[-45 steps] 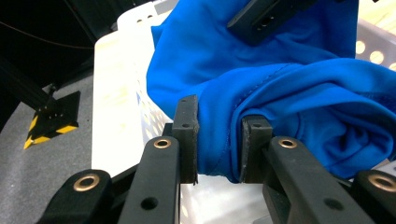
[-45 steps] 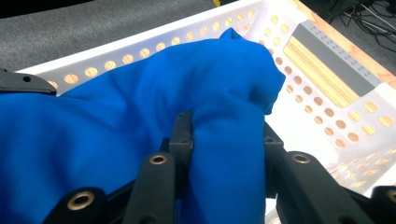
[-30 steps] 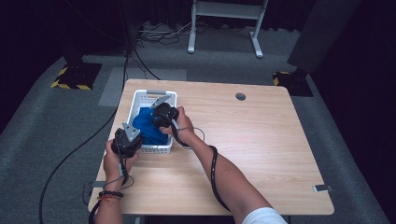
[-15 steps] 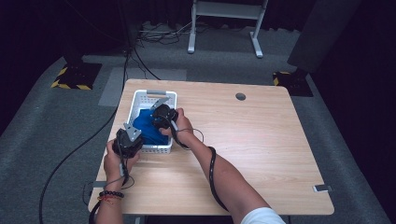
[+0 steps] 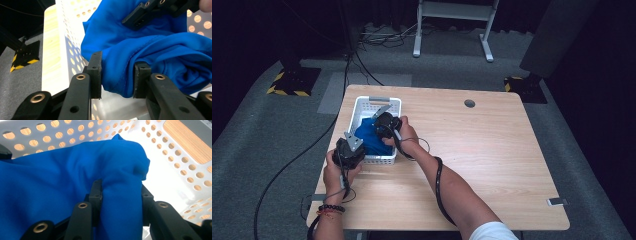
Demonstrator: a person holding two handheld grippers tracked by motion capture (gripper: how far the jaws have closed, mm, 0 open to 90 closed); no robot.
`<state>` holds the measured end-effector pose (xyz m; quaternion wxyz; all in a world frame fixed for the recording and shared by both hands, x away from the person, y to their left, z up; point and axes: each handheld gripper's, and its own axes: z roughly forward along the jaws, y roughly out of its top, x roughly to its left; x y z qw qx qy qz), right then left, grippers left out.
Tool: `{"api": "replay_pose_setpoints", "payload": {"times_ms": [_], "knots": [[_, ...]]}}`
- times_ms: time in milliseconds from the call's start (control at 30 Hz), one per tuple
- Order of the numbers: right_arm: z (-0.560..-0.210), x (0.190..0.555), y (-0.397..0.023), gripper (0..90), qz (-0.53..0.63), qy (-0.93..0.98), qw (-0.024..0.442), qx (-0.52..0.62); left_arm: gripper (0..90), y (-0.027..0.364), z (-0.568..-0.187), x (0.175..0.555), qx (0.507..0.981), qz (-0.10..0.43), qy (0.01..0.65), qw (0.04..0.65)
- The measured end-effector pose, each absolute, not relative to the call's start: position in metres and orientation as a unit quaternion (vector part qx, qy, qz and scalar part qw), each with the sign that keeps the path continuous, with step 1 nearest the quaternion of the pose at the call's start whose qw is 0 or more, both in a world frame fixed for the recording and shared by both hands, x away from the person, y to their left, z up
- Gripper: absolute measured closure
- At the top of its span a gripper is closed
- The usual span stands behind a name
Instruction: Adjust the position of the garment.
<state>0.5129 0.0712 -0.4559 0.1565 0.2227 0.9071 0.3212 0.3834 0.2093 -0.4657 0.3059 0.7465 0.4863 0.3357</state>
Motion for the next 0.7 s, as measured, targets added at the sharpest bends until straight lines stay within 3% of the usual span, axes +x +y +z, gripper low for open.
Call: {"api": "replay_pose_setpoints", "payload": {"times_ms": [700], "knots": [[-0.4567,0.5155,0.0693,41.3,0.310,0.909,0.157,0.230,61.6,0.2100,-0.4586,0.3740,0.753,0.326,0.473,0.320]]}}
